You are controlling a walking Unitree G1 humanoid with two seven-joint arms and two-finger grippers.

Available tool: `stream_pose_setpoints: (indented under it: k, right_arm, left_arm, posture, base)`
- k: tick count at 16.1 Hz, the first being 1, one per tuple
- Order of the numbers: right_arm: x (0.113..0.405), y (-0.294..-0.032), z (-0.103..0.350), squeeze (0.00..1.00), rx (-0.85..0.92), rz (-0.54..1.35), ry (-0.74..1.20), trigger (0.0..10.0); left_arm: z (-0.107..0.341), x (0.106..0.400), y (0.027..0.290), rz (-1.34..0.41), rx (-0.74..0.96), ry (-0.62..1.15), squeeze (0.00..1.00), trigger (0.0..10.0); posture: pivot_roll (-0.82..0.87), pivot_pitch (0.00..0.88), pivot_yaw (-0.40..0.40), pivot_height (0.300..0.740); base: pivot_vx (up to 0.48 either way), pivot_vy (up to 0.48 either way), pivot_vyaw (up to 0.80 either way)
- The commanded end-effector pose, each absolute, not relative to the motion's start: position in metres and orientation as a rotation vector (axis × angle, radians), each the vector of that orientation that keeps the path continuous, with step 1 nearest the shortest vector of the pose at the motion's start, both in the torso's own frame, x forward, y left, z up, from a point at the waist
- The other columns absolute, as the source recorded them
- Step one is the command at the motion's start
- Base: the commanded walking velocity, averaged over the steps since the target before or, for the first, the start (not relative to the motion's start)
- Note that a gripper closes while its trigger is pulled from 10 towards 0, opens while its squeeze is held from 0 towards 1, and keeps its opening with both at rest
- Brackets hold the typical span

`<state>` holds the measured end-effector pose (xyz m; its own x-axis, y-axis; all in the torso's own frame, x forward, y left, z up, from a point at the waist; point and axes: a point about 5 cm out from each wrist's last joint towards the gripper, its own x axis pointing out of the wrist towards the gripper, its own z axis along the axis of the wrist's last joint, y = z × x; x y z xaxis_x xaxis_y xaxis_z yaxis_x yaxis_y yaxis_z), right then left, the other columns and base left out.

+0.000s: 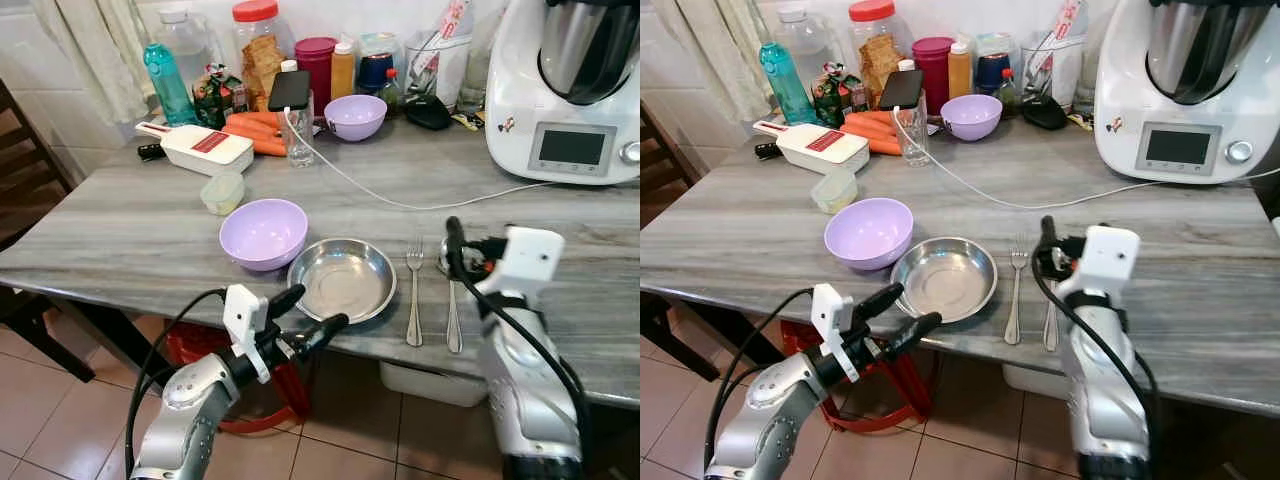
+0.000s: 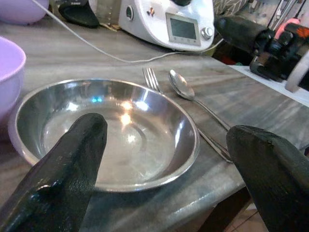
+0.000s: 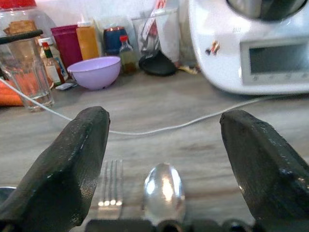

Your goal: Setting the table

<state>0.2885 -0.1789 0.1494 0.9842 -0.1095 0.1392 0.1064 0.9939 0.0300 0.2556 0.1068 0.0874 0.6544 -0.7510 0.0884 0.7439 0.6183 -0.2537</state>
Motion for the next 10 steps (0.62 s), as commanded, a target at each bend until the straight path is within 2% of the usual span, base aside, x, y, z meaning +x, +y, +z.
stream_pose_setpoints:
  k: [1, 6, 7, 10]
  right_arm:
    - [0.283, -0.178, 0.15, 1.0, 0.0, -0.087, -0.155, 10.0]
    - [0.263, -0.191, 0.138, 1.0, -0.061, -0.106, -0.119, 10.0]
    - [0.263, -0.191, 0.138, 0.0, -0.067, -0.101, -0.114, 10.0]
    - [0.267, -0.192, 0.136, 0.0, -0.014, -0.129, -0.078, 10.0]
  left_arm:
    - [0.094, 0.257, 0.111, -0.84, -0.273, 0.003, 0.0, 10.0]
    - [0.099, 0.256, 0.118, -0.825, -0.335, 0.01, 0.0, 10.0]
    - [0.099, 0.257, 0.119, -0.826, -0.333, 0.012, 0.0, 10.0]
    - [0.099, 0.263, 0.12, -0.772, -0.328, 0.019, 0.0, 10.0]
  posture:
    - [-0.16, 0.01, 0.1, 0.74]
    - [-0.17, 0.014, 0.097, 0.74]
    - [-0.17, 0.014, 0.098, 0.74]
    - [-0.17, 0.01, 0.099, 0.74]
  base:
    - [0.0, 0.0, 0.0]
    - [0.0, 0.0, 0.0]
    - [0.0, 0.0, 0.0]
    - [0.0, 0.0, 0.0]
